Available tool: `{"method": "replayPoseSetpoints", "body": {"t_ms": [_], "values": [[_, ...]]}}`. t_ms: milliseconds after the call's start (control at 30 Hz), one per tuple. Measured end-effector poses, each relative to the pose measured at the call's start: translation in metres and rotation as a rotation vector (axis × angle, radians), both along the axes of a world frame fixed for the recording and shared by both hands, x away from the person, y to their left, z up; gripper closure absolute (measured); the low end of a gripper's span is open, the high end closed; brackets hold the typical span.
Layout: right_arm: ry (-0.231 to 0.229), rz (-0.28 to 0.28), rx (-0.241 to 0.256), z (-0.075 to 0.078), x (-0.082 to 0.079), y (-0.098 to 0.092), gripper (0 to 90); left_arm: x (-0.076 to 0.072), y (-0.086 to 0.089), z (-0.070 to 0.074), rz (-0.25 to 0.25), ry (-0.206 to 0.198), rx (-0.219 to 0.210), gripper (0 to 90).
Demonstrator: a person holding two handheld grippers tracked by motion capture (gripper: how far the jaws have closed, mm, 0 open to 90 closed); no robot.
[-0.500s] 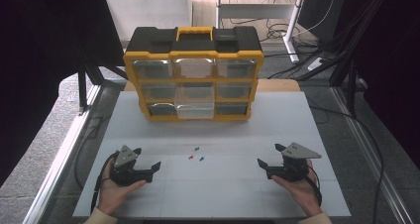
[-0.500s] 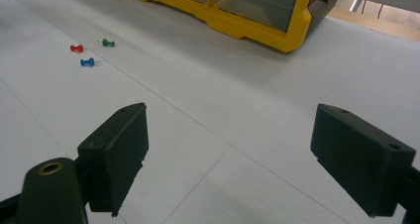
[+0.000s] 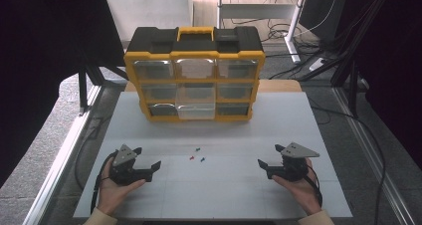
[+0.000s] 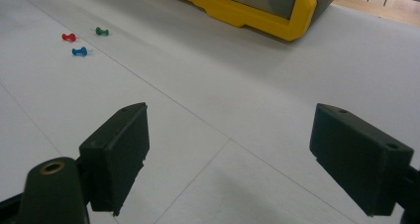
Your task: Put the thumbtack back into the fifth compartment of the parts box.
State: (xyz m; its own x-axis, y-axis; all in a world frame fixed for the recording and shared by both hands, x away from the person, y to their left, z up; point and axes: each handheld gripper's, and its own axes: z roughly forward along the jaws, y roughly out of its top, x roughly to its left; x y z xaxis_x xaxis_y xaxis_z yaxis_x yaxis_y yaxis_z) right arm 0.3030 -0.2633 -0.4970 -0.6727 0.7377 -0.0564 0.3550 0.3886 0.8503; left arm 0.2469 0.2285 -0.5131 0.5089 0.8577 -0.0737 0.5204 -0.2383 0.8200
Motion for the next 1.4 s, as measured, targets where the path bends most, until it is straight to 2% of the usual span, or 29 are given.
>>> {"method": "replayPoseSetpoints", "body": {"t_ms": [300, 433, 767, 1000, 1233, 1400], "values": [[0.003, -0.014, 0.003, 0.0, 0.0, 0.0, 16.8, -0.004, -0.002, 0.003, -0.017, 0.008, 0.002, 12.2], [0.005, -0.01, 0.006, 0.0, 0.002, 0.0, 17.1, -0.003, -0.001, 0.006, -0.022, 0.025, -0.007, 13.8], [0.001, -0.016, 0.016, 0.002, -0.002, -0.003, 17.4, 0.01, -0.011, 0.017, -0.055, 0.05, 0.0, 14.0], [0.009, -0.019, 0.016, 0.002, -0.001, -0.005, 17.5, 0.02, -0.028, 0.027, -0.117, 0.094, 0.047, 15.3], [0.017, -0.015, 0.009, 0.0, -0.001, -0.004, 17.8, 0.029, -0.044, 0.036, -0.179, 0.108, 0.091, 16.3], [0.02, -0.016, 0.009, -0.001, -0.001, -0.004, 17.9, 0.033, -0.051, 0.041, -0.205, 0.111, 0.108, 16.5]]}}
